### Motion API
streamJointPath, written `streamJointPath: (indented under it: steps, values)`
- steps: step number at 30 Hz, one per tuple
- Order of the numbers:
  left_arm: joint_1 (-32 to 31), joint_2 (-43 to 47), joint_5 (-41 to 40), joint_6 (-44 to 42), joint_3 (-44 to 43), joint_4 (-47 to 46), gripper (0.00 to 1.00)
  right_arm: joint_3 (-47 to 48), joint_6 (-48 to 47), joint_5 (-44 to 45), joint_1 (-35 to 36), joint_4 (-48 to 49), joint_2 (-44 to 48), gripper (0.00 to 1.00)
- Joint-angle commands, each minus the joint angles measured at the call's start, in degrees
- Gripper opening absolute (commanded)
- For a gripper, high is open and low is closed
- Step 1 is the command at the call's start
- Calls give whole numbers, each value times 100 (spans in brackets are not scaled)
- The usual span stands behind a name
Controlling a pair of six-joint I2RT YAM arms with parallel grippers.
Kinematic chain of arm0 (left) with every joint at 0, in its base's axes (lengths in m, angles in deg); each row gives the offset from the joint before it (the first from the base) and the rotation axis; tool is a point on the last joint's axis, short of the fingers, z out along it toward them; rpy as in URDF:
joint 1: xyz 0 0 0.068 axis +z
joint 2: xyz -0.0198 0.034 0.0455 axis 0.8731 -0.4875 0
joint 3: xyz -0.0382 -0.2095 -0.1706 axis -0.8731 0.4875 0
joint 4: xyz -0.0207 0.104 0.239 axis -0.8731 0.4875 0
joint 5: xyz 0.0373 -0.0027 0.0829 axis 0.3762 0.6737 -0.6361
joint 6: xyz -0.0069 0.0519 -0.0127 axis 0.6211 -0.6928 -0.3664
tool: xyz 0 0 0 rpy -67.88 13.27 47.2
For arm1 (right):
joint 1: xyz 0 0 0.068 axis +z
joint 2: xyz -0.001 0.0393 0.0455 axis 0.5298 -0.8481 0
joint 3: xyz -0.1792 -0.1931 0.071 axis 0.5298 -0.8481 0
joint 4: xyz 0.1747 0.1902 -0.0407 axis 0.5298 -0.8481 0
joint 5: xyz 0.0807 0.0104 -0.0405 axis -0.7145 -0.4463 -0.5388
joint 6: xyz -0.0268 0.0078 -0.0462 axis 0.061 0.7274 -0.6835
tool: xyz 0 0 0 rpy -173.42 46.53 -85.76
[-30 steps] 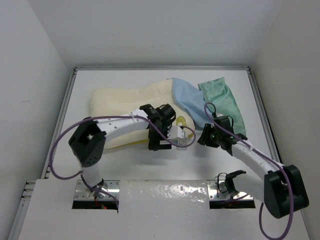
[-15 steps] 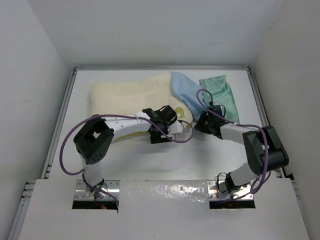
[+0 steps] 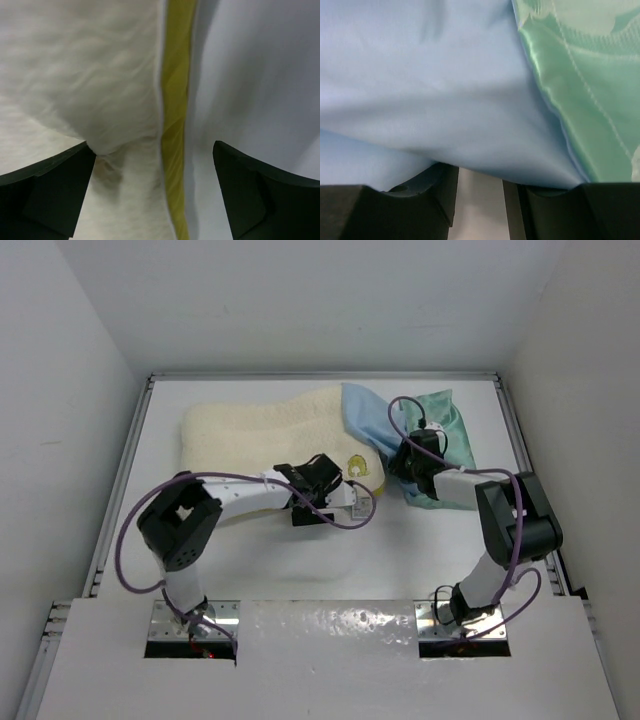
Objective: Put the pillow into the pillowcase
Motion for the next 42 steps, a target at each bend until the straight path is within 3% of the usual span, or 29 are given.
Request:
streamJointPath:
  steps: [1,3,4,5,6,8,12,16,20,21,22,25,30,34,38,42]
  values:
    - [380,-339,-84,-174,317,-618,100,326,-272,-14,-77,298,-159,40]
    - [468,-357,-250,28,335,-1005,94,431,-421,-488,-86,395,-264,45]
    - [546,-348,-277,107,257,-1285,83,467,-475,-646,-77,526,-378,47]
    - [626,-357,-268,299,178,-1393,57,528,-562,-882,-86,606,-440,53]
    - [670,-366,-190,397,81,-1368,41,563,-606,-989,-69,606,-493,56]
    - [758,-357,-5,729,-244,-1262,0,677,-712,-1008,-34,449,-642,60]
    - [951,-243,478,889,-737,-613,0,897,-994,-560,64,237,-748,67]
    - [995,-243,558,820,-834,-453,0,1231,-661,-201,107,194,-1003,62]
    - [1013,-234,602,872,-886,-471,0,1993,111,1063,107,-637,-1633,32]
    - [1022,-234,611,872,-904,-471,0,2205,227,1066,107,-850,-1784,32]
    - [1039,-243,611,951,-930,-471,0,2381,272,1127,116,-1001,-1907,18]
    - [1180,-260,655,1022,-1010,-523,0,2577,237,813,116,-1003,-2076,0]
    - [1321,-331,234,1153,-1395,-673,0,1884,-1000,348,151,-1415,-736,0]
    - [1312,-612,40,1215,-1993,-462,0,1091,-2275,-1171,151,-2265,507,0]
    - [1198,-743,-207,891,-1784,-883,0,969,-2558,-1779,292,-3680,1166,0]
    - [996,-832,56,556,-1564,-849,0,520,-2444,-2071,310,-3437,1870,0]
